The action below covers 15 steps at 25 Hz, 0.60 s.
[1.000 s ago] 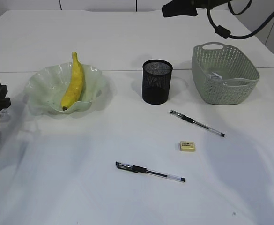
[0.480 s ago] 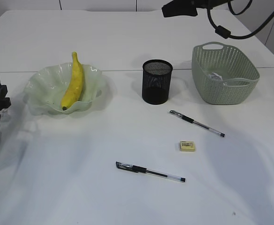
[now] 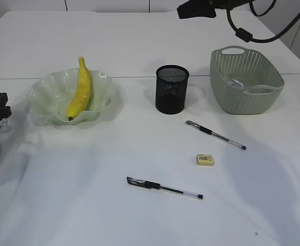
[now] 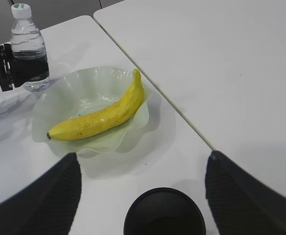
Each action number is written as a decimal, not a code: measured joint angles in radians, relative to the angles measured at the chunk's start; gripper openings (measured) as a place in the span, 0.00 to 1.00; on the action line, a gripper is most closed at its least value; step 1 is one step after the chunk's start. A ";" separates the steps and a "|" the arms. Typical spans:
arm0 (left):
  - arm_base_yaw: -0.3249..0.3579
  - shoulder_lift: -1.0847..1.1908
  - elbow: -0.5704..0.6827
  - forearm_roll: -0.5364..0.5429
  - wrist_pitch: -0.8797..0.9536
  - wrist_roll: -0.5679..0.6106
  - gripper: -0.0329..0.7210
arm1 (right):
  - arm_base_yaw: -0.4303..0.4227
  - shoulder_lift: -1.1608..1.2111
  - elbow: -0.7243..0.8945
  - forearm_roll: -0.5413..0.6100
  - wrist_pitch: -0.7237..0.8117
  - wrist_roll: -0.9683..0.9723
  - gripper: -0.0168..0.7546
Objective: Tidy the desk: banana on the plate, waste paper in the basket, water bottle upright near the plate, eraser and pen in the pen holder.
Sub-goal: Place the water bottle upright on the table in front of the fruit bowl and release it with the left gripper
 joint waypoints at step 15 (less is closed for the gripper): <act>0.000 -0.002 0.000 -0.028 0.003 0.002 0.71 | 0.000 0.000 0.000 0.002 0.000 0.000 0.78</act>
